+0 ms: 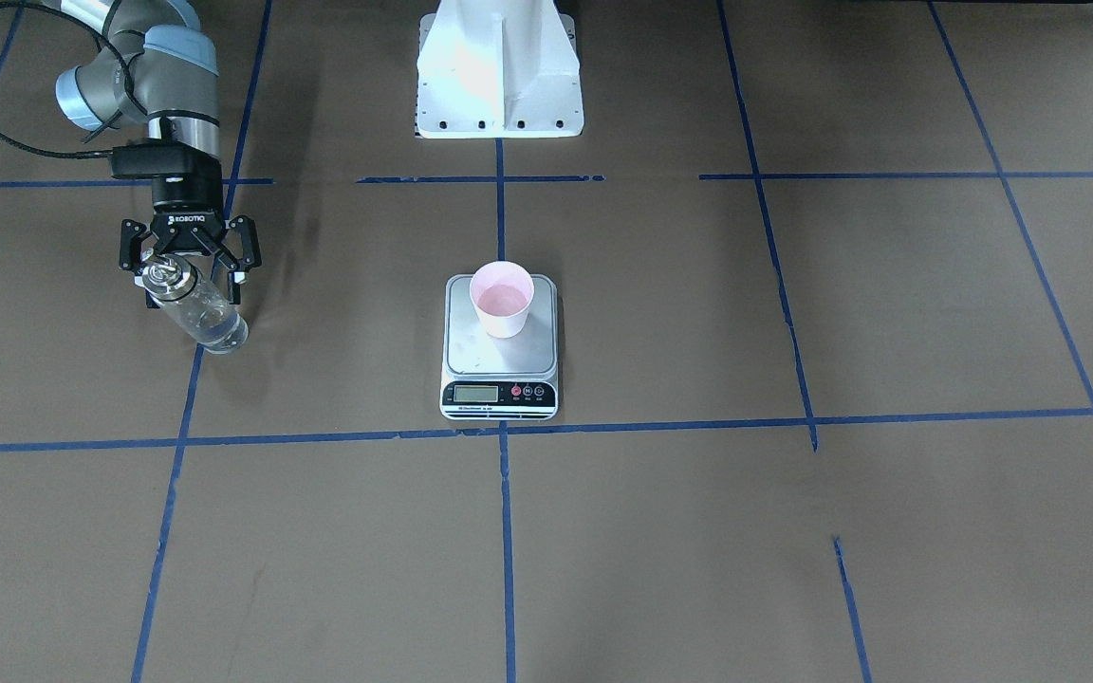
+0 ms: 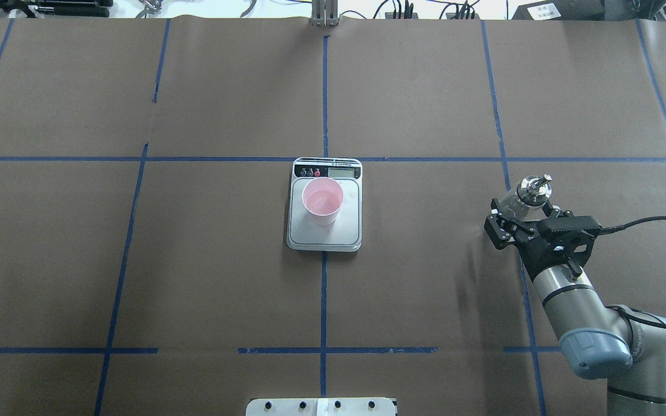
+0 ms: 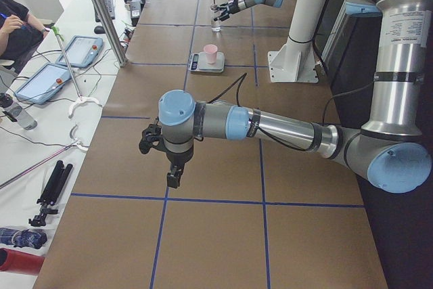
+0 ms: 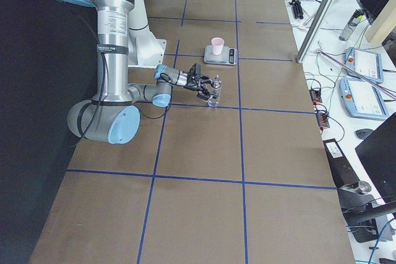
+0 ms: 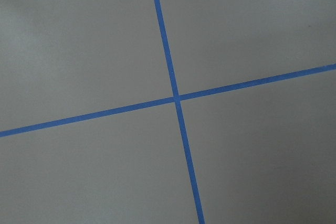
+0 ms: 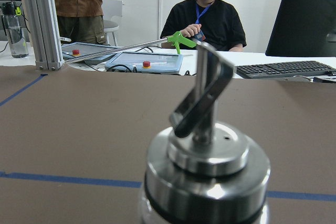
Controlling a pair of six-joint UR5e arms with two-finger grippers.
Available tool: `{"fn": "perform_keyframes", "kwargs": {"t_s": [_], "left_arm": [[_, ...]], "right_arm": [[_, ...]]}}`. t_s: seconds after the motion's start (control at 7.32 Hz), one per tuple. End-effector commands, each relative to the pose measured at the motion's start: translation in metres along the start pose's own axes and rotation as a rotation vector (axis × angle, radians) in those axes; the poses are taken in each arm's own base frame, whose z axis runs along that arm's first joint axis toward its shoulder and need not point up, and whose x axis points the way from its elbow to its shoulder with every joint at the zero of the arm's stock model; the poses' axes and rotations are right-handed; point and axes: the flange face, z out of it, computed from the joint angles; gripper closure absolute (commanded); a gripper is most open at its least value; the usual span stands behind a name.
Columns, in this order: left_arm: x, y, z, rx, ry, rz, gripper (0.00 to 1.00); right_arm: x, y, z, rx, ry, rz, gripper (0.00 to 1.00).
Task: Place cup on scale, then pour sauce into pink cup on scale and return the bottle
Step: 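Lower the upright glass bottle onto the table with the right gripper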
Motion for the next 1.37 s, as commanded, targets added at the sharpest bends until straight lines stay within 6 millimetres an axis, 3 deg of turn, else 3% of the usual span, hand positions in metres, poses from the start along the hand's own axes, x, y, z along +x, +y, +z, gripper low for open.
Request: {"fn": "perform_keyframes", "kwargs": {"t_s": [0.0,0.82,1.09,1.23], "left_arm": [[0.0,0.0,0.0,-0.001,0.0,0.0,0.0],[0.0,0.0,0.0,-0.001,0.001,-0.002,0.0],[0.0,0.0,0.0,-0.001,0.001,0.0,0.0],[0.0,0.0,0.0,-0.001,0.001,-0.002,0.0]], "right_arm": [[0.0,-0.002,0.0,0.004,0.0,0.003,0.0],[-0.002,-0.005,-0.015,0.037,-0.013,0.014,0.0],[0.019,0.002,-0.028,0.042,-0.038,0.03,0.0],[0.019,0.005,-0.033,0.052,-0.043,0.029,0.0]]}}
